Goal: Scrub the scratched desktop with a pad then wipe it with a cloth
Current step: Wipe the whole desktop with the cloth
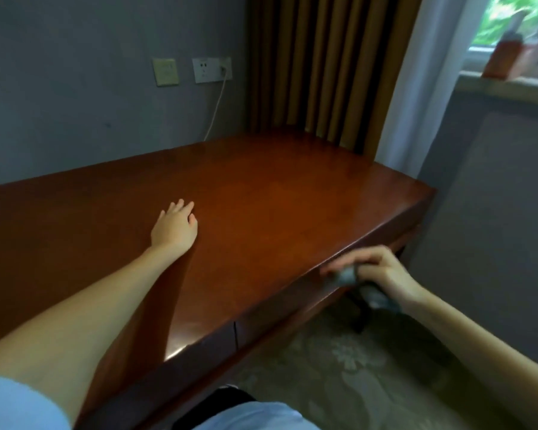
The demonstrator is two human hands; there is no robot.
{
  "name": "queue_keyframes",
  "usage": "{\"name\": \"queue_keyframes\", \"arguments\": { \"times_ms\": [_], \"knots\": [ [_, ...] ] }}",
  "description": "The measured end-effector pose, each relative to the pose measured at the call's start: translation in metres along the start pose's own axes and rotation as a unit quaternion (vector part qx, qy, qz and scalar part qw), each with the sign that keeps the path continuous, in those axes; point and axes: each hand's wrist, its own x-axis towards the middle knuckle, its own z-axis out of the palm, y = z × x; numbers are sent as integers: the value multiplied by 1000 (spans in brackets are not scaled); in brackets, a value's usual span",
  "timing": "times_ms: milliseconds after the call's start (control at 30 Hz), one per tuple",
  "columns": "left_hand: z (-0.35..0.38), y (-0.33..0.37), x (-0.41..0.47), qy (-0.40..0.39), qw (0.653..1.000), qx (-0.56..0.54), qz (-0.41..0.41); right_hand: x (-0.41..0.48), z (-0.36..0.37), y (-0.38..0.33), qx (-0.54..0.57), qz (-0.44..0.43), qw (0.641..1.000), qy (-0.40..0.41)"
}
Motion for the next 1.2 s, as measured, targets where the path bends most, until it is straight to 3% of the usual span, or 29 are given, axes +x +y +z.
{"name": "queue_keyframes", "arguments": {
  "times_ms": [67, 133, 167, 233, 300, 333, 467, 567, 767, 900, 1033, 1200],
  "knots": [
    [1, -1, -2, -2, 1000, 4, 0, 18, -13, -13, 1, -71, 981, 179],
    [0, 0, -3, -3, 1000, 7, -2, 41, -11, -19, -52, -94, 964, 243],
    [-1, 1, -3, -3, 1000, 7, -3, 52, -4, -18, -97, -77, 965, 230],
    [-1, 0, -3, 3, 1000, 10, 1, 69, 19, -5, -251, -5, 961, 119],
    [1, -1, -2, 10, 1000, 10, 4, 81, 47, 8, -451, -9, 892, 36],
    [1, -1, -1, 14, 1000, 10, 4, 84, 60, 10, -486, -32, 873, 19],
    [5, -2, 3, 14, 1000, 25, 9, 80, 71, 12, -497, -105, 859, -60],
    [4, -4, 9, -4, 999, 42, 15, 91, 47, 14, -501, -86, 857, -87],
    [-1, -4, 27, -35, 999, 28, 23, 141, -5, 33, -541, 71, 838, 20],
    [-9, -8, 43, -16, 999, 27, 29, 118, -3, 32, -565, 105, 817, 48],
    [4, 10, 53, -42, 998, 35, 34, 116, 52, 14, -561, 45, 826, 8],
    [9, 7, 52, -44, 998, 36, 35, 186, 88, 10, -541, 2, 840, -44]
  ]
}}
